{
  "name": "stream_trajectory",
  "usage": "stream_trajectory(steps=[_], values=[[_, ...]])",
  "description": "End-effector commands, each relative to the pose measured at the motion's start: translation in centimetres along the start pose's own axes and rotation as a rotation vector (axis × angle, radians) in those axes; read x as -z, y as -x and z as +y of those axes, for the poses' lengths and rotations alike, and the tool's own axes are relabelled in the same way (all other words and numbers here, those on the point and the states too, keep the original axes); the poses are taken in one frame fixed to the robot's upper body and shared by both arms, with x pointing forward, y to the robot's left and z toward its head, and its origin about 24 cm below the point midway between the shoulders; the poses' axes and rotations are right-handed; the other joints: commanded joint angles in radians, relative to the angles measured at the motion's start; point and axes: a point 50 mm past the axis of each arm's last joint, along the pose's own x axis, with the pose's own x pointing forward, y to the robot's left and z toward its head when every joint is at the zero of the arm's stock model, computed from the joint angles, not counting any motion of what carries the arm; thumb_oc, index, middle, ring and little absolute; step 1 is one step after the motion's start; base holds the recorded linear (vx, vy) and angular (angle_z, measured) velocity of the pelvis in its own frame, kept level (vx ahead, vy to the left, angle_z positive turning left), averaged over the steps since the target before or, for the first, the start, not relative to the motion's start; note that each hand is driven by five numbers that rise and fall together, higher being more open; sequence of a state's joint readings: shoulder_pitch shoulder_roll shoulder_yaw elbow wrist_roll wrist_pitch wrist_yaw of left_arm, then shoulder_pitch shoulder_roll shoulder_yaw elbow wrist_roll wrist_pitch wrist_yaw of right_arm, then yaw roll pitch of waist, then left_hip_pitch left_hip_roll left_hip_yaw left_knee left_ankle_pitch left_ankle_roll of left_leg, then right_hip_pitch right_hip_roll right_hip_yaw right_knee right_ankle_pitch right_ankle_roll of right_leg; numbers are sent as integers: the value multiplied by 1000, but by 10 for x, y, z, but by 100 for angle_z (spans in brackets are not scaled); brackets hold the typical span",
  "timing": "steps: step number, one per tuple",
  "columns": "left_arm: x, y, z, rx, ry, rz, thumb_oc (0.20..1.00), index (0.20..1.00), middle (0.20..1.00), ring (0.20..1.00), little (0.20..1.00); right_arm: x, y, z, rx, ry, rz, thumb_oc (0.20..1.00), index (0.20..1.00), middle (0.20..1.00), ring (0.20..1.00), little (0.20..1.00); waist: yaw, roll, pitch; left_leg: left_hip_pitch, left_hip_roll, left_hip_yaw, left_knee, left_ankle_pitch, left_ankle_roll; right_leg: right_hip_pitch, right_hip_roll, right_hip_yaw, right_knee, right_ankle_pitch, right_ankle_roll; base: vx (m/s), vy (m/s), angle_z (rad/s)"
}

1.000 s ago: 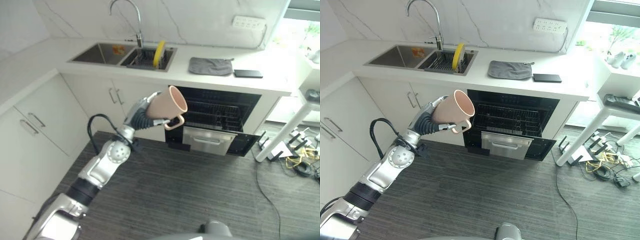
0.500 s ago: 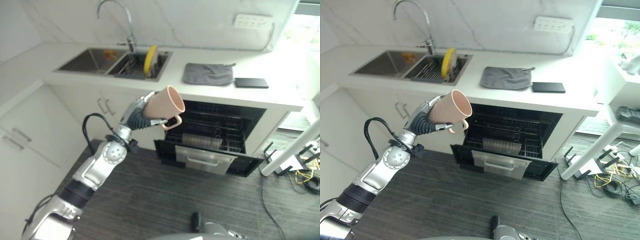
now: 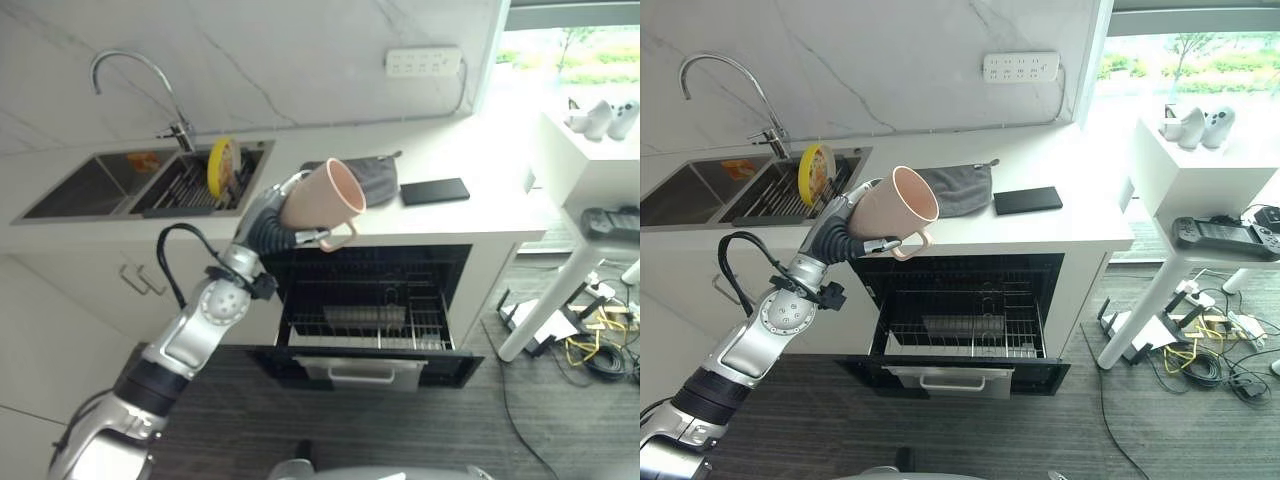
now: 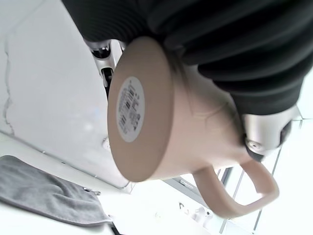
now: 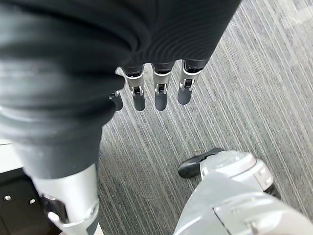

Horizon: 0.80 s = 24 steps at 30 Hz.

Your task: Place the dishes in the dishwasher.

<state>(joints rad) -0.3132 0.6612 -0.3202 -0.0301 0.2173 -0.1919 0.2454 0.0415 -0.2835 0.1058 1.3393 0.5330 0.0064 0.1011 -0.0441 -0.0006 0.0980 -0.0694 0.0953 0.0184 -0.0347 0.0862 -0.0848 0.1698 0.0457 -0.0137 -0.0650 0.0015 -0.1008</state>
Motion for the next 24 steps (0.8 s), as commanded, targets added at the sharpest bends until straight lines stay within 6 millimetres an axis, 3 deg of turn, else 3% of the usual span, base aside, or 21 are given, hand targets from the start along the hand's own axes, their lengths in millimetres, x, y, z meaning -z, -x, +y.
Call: stream_trajectory(steps=[1, 9, 16, 21, 22, 23, 24], values=[[-21, -12, 26, -129, 11, -125, 200, 200, 200, 200, 200, -2, 2, -9, 24, -69, -38, 1000, 1000, 1000, 1000, 1000, 2, 21, -5, 74, -19, 47, 4, 32, 32, -15, -89, -42, 29, 30, 153, 45, 185, -26], [-20, -17, 22, -94, 9, -125, 200, 200, 200, 200, 200, 15, 2, 3, 14, -137, -38, 1000, 1000, 1000, 1000, 1000, -16, 33, -45, 141, -59, 57, -53, -12, 67, -64, -128, -79, 46, 52, 184, 38, 143, 11], [-16, -19, 22, -84, 80, -112, 200, 200, 200, 200, 200, -3, 4, -7, 48, -301, -208, 1000, 1000, 1000, 1000, 1000, -25, 11, -46, 151, -72, 93, -53, -36, 94, -86, -160, -91, 45, 94, 219, -35, 53, -12], [-11, -16, 26, -117, 152, -89, 200, 200, 200, 200, 200, -54, 17, -24, 72, -361, -490, 1000, 1000, 1000, 1000, 1000, -46, -21, -46, 168, -65, 126, -53, -49, 95, -94, -170, -88, 26, 126, 237, -32, -19, -23], [-10, -15, 26, -135, 229, -76, 200, 200, 200, 200, 200, -80, 30, -34, 90, -362, -659, 1000, 1000, 1000, 1000, 1000, -53, -31, -45, 172, -61, 131, -53, -50, 93, -98, -168, -83, 22, 134, 239, -52, -88, -20], [-11, -8, 26, -177, 332, -61, 200, 200, 200, 200, 200, -125, 56, -25, 32, -295, -889, 1000, 1000, 1000, 1000, 1000, -62, -41, -42, 178, -61, 135, -53, -53, 96, -99, -167, -79, 10, 145, 237, -41, -80, -18], [-11, -6, 25, -182, 341, -55, 200, 200, 200, 200, 200, -136, 63, -21, 19, -287, -925, 1000, 1000, 1000, 1000, 1000, -65, -43, -42, 178, -62, 135, -53, -54, 97, -98, -167, -78, 7, 147, 237, -47, -77, -11]])
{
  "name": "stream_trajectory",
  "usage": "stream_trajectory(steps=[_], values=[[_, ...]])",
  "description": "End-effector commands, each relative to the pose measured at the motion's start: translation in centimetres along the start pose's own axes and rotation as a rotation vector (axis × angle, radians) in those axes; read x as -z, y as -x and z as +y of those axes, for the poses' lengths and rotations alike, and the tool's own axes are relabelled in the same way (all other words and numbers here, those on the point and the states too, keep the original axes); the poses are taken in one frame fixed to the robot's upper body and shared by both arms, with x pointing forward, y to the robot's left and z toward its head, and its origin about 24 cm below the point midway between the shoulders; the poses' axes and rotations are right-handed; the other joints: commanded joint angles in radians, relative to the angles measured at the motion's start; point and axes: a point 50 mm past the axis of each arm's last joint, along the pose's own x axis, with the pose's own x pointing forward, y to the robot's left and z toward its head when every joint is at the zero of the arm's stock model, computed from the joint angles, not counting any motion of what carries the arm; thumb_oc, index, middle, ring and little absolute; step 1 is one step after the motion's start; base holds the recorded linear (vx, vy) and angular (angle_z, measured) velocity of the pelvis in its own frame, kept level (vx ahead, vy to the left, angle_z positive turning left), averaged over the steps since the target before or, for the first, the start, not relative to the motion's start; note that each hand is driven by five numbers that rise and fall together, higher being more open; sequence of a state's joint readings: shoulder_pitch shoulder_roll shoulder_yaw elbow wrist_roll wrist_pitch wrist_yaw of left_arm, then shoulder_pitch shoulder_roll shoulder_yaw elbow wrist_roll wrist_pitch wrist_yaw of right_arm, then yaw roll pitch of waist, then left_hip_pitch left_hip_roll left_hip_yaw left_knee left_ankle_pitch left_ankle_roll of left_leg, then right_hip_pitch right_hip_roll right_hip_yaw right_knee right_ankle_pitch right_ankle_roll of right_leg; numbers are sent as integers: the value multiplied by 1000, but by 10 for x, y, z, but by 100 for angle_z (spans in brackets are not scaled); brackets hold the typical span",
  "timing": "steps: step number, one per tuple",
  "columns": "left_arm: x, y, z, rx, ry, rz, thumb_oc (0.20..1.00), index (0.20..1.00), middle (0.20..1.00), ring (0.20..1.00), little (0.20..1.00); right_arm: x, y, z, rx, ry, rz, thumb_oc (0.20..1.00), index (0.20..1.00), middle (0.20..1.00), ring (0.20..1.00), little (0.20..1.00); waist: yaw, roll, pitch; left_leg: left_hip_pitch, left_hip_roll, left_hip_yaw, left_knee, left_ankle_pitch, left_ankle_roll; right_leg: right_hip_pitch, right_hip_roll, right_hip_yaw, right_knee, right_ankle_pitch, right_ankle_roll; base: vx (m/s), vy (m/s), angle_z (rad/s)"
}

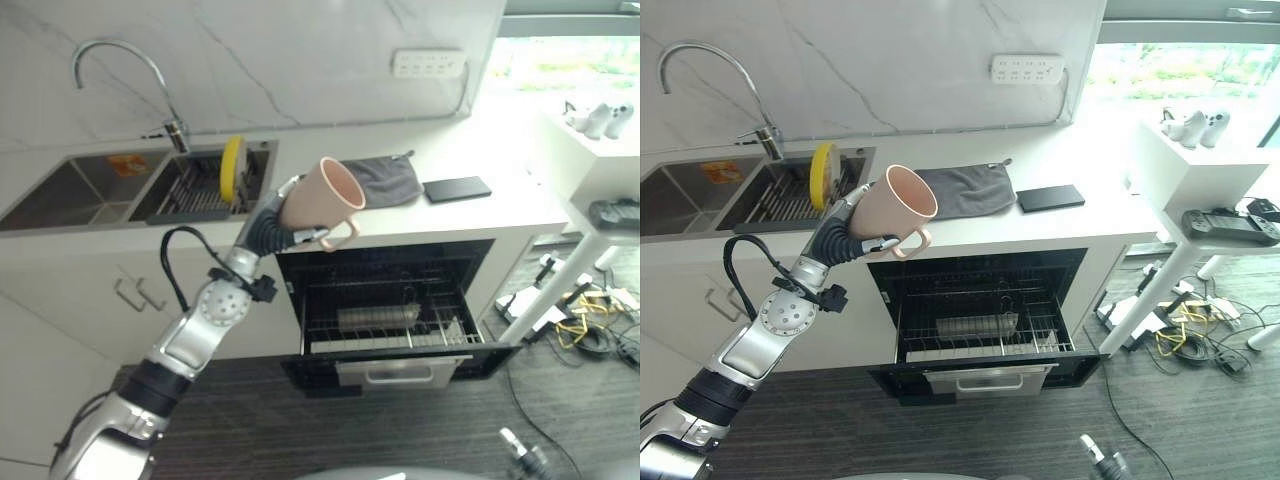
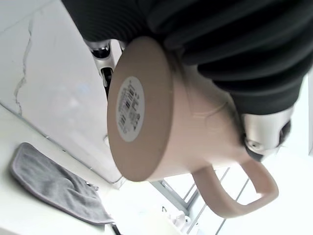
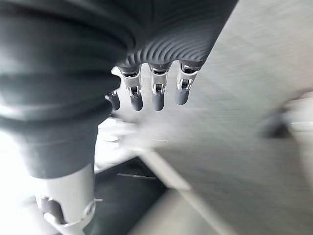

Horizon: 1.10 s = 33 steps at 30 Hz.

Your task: Place the dishes in the dishwasher.

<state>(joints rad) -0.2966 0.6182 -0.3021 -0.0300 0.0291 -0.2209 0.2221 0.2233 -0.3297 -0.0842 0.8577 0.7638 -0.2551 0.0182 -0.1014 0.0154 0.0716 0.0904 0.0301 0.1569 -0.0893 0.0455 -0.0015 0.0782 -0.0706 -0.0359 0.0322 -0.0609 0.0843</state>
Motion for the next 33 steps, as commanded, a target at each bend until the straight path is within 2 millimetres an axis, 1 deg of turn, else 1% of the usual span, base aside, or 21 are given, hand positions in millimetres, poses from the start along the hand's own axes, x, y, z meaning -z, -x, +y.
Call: stream_trajectory(steps=[1, 2, 3, 4, 5, 6, 7, 8, 9, 10, 11, 12, 14, 15, 16, 17, 20, 25, 26, 27, 33], values=[[-14, -3, 26, -169, 179, -80, 200, 200, 200, 200, 200, -93, -3, 48, -148, 38, -432, 1000, 1000, 1000, 1000, 1000, -15, -62, -17, 21, 2, -1, 2, -16, 16, -7, -50, -52, -96, 211, 51, -23, -38, -15], [-12, -1, 27, -184, 204, -71, 200, 200, 200, 200, 200, -100, 1, 51, -160, 39, -486, 1000, 1000, 1000, 1000, 1000, -18, -63, -19, 22, 1, 0, 2, -18, 16, -8, -49, -51, -98, 211, 51, -26, -48, -32], [-7, 5, 29, -234, 258, -45, 200, 200, 200, 200, 200, -129, 14, 66, -185, 15, -625, 1000, 1000, 1000, 1000, 1000, -29, -65, -25, 25, 3, 7, 2, -20, 18, -9, -47, -47, -103, 211, 50, -14, -32, -31], [-5, 6, 30, -258, 285, -38, 200, 200, 200, 200, 200, -137, 19, 69, -194, -14, -677, 1000, 1000, 1000, 1000, 1000, -33, -65, -27, 26, 3, 10, 2, -21, 17, -10, -46, -45, -104, 210, 49, -7, -26, -29], [1, 9, 27, -326, 364, -16, 200, 200, 200, 200, 200, -166, 36, 82, -225, -124, -832, 1000, 1000, 1000, 1000, 1000, -45, -63, -36, 32, 5, 18, 2, -24, 16, -11, -41, -36, -106, 206, 45, 3, -10, -13], [2, 9, 26, -340, 384, -13, 200, 200, 200, 200, 200, -173, 41, 85, -234, -125, -881, 1000, 1000, 1000, 1000, 1000, -47, -62, -38, 33, 5, 20, 2, -25, 16, -11, -40, -33, -106, 205, 44, 12, 3, -11], [2, 9, 23, -372, 413, -16, 200, 200, 200, 200, 200, -190, 54, 96, -277, -123, -981, 1000, 1000, 1000, 1000, 1000, -51, -59, -39, 37, 7, 25, 2, -28, 17, -10, -39, -31, -107, 203, 41, 11, 15, -16], [1, 8, 22, -405, 426, -22, 200, 200, 200, 200, 200, -200, 65, 104, -315, -134, -1054, 1000, 1000, 1000, 1000, 1000, -54, -55, -38, 41, 7, 29, 2, -30, 17, -9, -38, -28, -107, 201, 39, 10, 19, -20], [1, 8, 22, -414, 428, -23, 200, 200, 200, 200, 200, -203, 68, 106, -324, -133, -1069, 1000, 1000, 1000, 1000, 1000, -55, -54, -38, 42, 8, 30, 2, -30, 16, -9, -37, -27, -107, 200, 38, 8, 29, -23], [0, 7, 21, -450, 452, -29, 200, 200, 200, 200, 200, -214, 82, 118, -402, -132, -1150, 1000, 1000, 1000, 1000, 1000, -59, -47, -41, 47, 9, 35, 2, -34, 16, -6, -35, -23, -107, 195, 35, 8, 27, -20], [-1, 7, 22, -458, 482, -35, 200, 200, 200, 200, 200, -217, 86, 122, -432, -135, -1167, 1000, 1000, 1000, 1000, 1000, -59, -45, -42, 48, 9, 36, 2, -35, 16, -5, -35, -22, -108, 194, 34, 11, 47, -20], [-3, 4, 18, -407, 628, -57, 200, 200, 200, 200, 200, -222, 97, 136, -546, -128, -1188, 1000, 1000, 1000, 1000, 1000, -58, -40, -49, 51, 9, 40, 2, -38, 13, -2, -35, -24, -109, 190, 32, 6, 31, -20], [-5, 2, 13, -364, 725, -64, 200, 200, 200, 200, 200, -223, 100, 143, -607, -128, -1178, 1000, 1000, 1000, 1000, 1000, -56, -38, -50, 52, 9, 40, 2, -39, 12, -1, -36, -25, -110, 188, 31, -1, 22, -16], [-11, -2, -1, -261, 930, -84, 200, 200, 200, 200, 200, -222, 106, 159, -739, -115, -1141, 1000, 1000, 1000, 1000, 1000, -53, -36, -55, 53, 9, 40, 2, -40, 10, 3, -37, -29, -110, 184, 29, -2, 15, -10], [-12, -3, -3, -242, 959, -85, 200, 200, 200, 200, 200, -222, 106, 162, -757, -114, -1130, 1000, 1000, 1000, 1000, 1000, -52, -36, -55, 53, 9, 40, 2, -40, 10, 3, -38, -31, -110, 184, 29, 2, 17, -3], [-15, -4, -11, -171, 1065, -83, 200, 200, 200, 200, 200, -222, 108, 169, -824, -110, -1105, 1000, 1000, 1000, 1000, 1000, -49, -35, -57, 54, 9, 39, 2, -39, 9, 5, -39, -34, -111, 184, 28, 0, 0, 0], [-20, -8, -41, 49, 1320, -52, 200, 200, 200, 200, 200, -216, 113, 195, -1065, -89, -984, 1000, 1000, 1000, 1000, 1000, -41, -34, -64, 57, 9, 39, 2, -38, 7, 11, -43, -44, -110, 181, 25, 0, 0, 0], [-22, -6, -59, 216, 1430, -54, 200, 200, 200, 200, 200, -212, 117, 211, -1197, -99, -889, 1000, 1000, 1000, 1000, 1000, -30, -34, -72, 57, 9, 36, 2, -37, 5, 19, -46, -54, -111, 178, 25, 5, 2, 2], [-23, -5, -64, 267, 1453, -53, 200, 200, 200, 200, 200, -212, 118, 214, -1220, -95, -871, 1000, 1000, 1000, 1000, 1000, -26, -35, -74, 58, 9, 34, 2, -38, 4, 21, -47, -57, -112, 177, 26, 44, 1, 13], [-26, -4, -79, 400, 1462, -51, 200, 200, 200, 200, 200, -212, 121, 227, -1270, -56, -850, 1000, 1000, 1000, 1000, 1000, -13, -36, -79, 57, 7, 27, 2, -38, 5, 28, -49, -63, -115, 176, 26, 47, 1, 15], [-31, 0, -91, 584, 1440, -49, 200, 200, 200, 200, 200, -215, 125, 240, -1281, -4, -836, 1000, 1000, 1000, 1000, 1000, 4, -36, -81, 55, 3, 17, 2, -37, 4, 35, -51, -69, -118, 175, 26, 26, -2, 13]])
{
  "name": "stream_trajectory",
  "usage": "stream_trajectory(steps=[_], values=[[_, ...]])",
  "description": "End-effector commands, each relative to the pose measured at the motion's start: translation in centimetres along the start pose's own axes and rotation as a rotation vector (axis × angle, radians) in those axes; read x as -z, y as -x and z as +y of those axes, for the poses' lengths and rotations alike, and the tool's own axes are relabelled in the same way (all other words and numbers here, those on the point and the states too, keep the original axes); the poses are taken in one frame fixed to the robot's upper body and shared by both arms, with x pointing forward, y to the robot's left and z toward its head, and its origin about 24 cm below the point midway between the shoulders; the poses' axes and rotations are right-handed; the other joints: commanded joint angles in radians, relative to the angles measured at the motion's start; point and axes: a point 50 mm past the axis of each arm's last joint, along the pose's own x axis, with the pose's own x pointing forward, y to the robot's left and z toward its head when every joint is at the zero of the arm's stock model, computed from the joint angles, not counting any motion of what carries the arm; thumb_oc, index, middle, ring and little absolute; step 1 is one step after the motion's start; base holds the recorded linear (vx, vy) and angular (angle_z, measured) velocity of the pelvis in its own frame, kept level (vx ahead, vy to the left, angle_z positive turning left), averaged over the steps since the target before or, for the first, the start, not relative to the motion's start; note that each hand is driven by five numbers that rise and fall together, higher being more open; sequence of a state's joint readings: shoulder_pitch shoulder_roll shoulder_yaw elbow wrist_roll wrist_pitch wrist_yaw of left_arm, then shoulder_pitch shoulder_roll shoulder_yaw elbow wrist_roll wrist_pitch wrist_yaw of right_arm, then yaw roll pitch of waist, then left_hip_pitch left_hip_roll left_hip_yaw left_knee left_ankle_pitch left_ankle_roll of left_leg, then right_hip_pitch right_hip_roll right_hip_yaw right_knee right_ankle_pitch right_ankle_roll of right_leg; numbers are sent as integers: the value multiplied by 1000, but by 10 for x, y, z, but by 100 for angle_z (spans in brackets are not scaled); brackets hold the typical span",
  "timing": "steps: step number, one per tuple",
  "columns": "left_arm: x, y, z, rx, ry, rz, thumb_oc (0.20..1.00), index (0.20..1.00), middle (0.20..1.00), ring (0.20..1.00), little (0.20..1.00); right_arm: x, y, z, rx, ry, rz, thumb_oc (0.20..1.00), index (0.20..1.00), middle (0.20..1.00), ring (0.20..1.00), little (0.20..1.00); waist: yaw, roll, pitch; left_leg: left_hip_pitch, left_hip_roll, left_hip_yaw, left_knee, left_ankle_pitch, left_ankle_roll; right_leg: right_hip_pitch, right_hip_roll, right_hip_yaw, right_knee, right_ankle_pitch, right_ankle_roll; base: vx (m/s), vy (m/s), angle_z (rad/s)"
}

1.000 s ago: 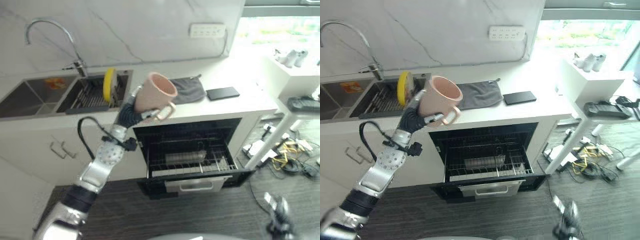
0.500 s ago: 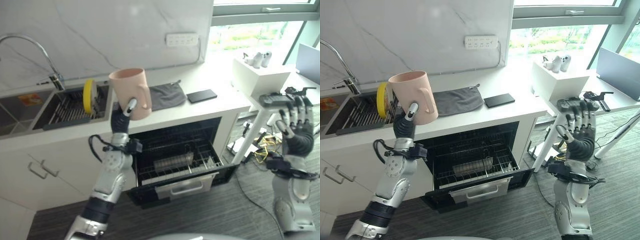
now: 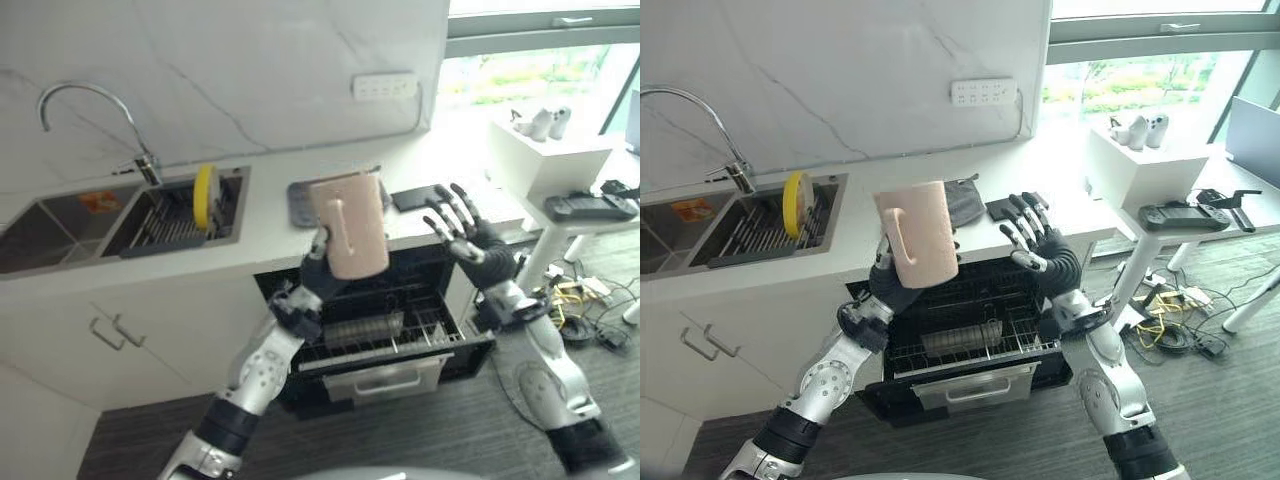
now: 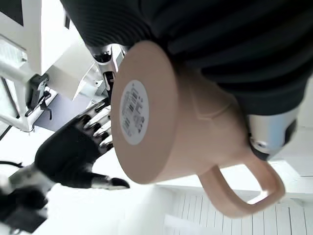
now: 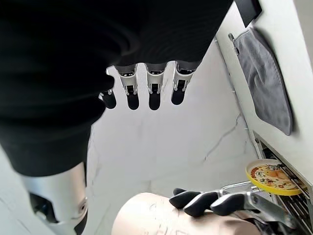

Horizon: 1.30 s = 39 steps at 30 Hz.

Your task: Place the dishes in the dishwasher.

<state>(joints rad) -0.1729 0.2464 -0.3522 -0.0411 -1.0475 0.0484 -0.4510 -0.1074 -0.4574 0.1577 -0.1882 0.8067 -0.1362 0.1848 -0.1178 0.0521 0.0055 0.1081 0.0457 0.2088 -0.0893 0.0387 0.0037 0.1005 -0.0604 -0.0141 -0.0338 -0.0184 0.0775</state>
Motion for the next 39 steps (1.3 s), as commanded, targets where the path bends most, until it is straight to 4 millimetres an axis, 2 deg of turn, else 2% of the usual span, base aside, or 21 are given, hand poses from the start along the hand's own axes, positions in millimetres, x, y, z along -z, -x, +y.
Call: stream_trajectory(steps=[1, 5, 9, 18, 22, 28, 31, 33, 39], values=[[-16, -21, -4, 155, -84, 37, 200, 200, 200, 200, 200, -16, -17, 9, -40, 1, -74, 1000, 1000, 1000, 1000, 1000, 23, -73, -16, 37, -13, -37, 2, -30, -1, 14, -62, -92, -53, 132, 33, 15, -3, 13], [-11, -19, -4, 195, -134, 123, 200, 200, 200, 200, 200, -13, -21, 10, -64, 18, -37, 1000, 1000, 1000, 1000, 1000, 28, -72, -16, 35, -13, -40, 2, -28, -3, 15, -63, -96, -53, 134, 35, 12, -5, 4], [-15, -13, 5, 174, -307, 229, 200, 200, 200, 200, 200, -16, -26, 14, -91, 38, -2, 1000, 1000, 1000, 1000, 1000, 36, -70, -15, 32, -14, -45, 2, -24, -4, 14, -63, -95, -53, 135, 37, 7, -1, 4], [-27, -6, 12, 139, -446, 280, 200, 200, 200, 200, 200, -13, -27, 21, -152, 38, 72, 1000, 1000, 1000, 1000, 1000, 44, -68, -13, 28, -15, -52, 2, -18, -5, 12, -63, -93, -53, 137, 41, 1, 0, 0], [-34, -3, 19, 83, -565, 297, 200, 200, 200, 200, 200, -11, -26, 23, -178, 17, 110, 1000, 1000, 1000, 1000, 1000, 44, -70, -9, 25, -13, -54, 2, -16, -6, 10, -63, -92, -53, 137, 42, 0, 0, 0], [-44, 4, 24, 67, -574, 278, 200, 200, 200, 200, 200, -9, -19, 21, -193, -10, 153, 1000, 1000, 1000, 1000, 1000, 41, -73, -6, 24, -12, -52, 2, -14, -6, 8, -64, -91, -53, 136, 42, 0, 0, 0], [-43, 3, 22, 79, -555, 263, 200, 200, 200, 200, 200, -5, -17, 24, -228, -72, 176, 1000, 1000, 1000, 1000, 1000, 40, -73, -5, 25, -11, -51, 2, -13, -6, 9, -64, -91, -53, 136, 42, 0, 0, 0], [-42, 0, 20, 83, -554, 259, 200, 200, 200, 200, 200, 4, -15, 31, -288, -197, 202, 1000, 1000, 1000, 1000, 1000, 42, -76, -6, 24, -7, -49, 2, -10, -9, 10, -64, -95, -53, 134, 41, 0, 0, 0], [-43, 4, 23, 77, -548, 257, 200, 200, 200, 200, 200, 5, -10, 37, -379, -322, 231, 1000, 1000, 1000, 1000, 1000, 44, -82, -8, 25, -9, -51, 2, -11, -8, 13, -64, -99, -53, 134, 43, 0, 0, 0]])
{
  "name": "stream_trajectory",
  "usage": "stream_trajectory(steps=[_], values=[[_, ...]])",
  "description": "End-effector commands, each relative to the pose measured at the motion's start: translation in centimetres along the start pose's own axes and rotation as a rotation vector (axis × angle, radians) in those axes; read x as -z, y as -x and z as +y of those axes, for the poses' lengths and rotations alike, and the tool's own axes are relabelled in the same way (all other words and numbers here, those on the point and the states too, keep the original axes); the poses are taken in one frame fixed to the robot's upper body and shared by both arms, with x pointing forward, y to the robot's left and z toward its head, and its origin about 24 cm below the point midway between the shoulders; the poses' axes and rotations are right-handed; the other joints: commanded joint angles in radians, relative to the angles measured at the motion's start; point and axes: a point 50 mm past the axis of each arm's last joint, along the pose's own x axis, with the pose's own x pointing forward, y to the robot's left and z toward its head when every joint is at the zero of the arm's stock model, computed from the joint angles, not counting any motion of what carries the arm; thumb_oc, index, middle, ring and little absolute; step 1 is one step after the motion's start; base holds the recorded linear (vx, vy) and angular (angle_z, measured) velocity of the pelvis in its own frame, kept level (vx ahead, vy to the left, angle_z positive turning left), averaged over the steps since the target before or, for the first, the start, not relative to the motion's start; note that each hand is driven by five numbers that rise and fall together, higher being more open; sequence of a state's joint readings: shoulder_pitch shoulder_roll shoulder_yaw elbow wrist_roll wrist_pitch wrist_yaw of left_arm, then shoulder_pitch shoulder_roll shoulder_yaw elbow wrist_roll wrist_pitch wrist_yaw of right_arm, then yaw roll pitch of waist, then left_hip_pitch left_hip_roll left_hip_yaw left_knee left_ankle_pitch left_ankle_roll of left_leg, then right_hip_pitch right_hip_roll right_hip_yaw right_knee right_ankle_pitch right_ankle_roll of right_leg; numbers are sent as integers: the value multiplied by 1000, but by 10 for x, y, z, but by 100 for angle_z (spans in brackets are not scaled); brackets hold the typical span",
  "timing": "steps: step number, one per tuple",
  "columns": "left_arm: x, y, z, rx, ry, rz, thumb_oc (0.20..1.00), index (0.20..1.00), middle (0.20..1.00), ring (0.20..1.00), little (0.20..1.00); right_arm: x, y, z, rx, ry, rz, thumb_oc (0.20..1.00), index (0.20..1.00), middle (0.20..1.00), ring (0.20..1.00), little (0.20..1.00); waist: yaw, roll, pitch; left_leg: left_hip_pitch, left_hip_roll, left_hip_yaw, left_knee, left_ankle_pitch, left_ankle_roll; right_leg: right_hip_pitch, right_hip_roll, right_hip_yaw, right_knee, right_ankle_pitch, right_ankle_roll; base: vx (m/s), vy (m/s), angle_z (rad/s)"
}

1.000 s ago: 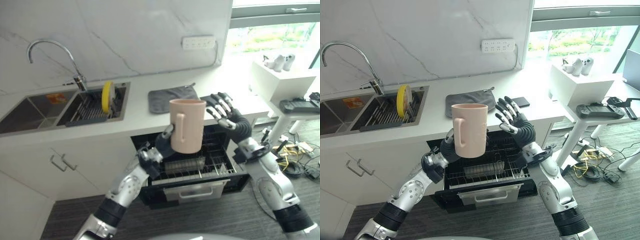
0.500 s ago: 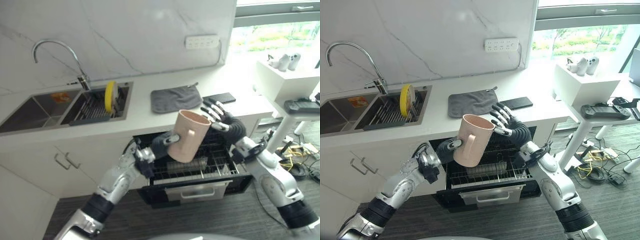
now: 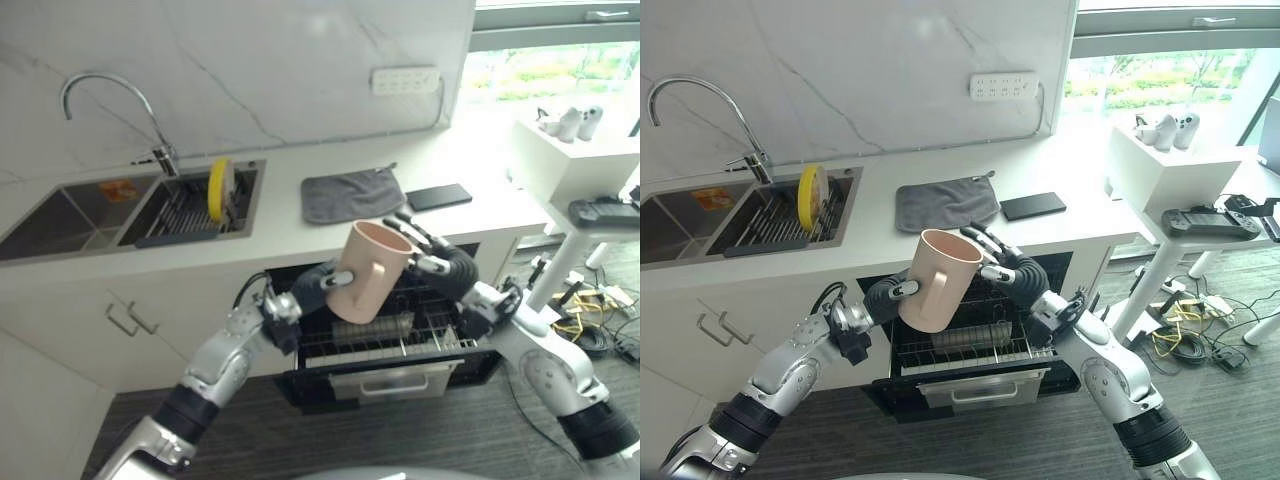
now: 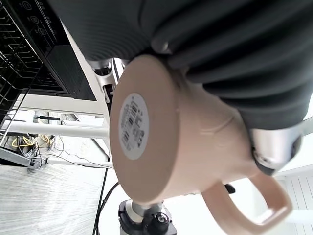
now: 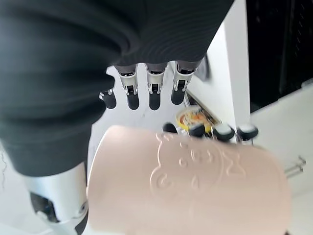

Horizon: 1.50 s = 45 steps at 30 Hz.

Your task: Place the dishes in the dishwasher.

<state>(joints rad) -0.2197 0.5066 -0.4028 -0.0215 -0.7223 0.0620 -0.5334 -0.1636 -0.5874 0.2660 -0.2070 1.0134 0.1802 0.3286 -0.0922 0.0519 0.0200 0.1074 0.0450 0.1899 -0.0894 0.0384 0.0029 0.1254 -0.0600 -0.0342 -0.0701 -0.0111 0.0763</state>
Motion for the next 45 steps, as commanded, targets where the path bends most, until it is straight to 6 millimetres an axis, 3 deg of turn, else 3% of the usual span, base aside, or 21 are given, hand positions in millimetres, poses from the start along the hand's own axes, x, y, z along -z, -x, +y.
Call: stream_trajectory(steps=[1, 10, 45], values=[[-31, -8, 15, 8, -90, -114, 200, 200, 200, 200, 200, -16, -8, 20, -170, -118, -113, 1000, 1000, 1000, 1000, 1000, 19, -82, -23, 26, -9, -33, 2, -10, -8, -11, -64, -79, -17, 126, 45, 0, 0, 0], [-34, -10, 9, 35, -88, -135, 200, 200, 200, 200, 200, -3, -8, 26, -216, -112, -52, 1000, 1000, 1000, 1000, 1000, 23, -83, -24, 28, -9, -34, 2, -8, -7, -7, -66, -84, -17, 125, 44, 0, 0, 0], [-24, -25, -11, 128, -80, -64, 200, 200, 200, 200, 200, -2, -28, 40, -232, 8, -28, 1000, 1000, 1000, 1000, 1000, 36, -81, -12, 29, -18, -47, 2, -11, 1, -2, -68, -80, -17, 122, 43, 0, 0, 0]])
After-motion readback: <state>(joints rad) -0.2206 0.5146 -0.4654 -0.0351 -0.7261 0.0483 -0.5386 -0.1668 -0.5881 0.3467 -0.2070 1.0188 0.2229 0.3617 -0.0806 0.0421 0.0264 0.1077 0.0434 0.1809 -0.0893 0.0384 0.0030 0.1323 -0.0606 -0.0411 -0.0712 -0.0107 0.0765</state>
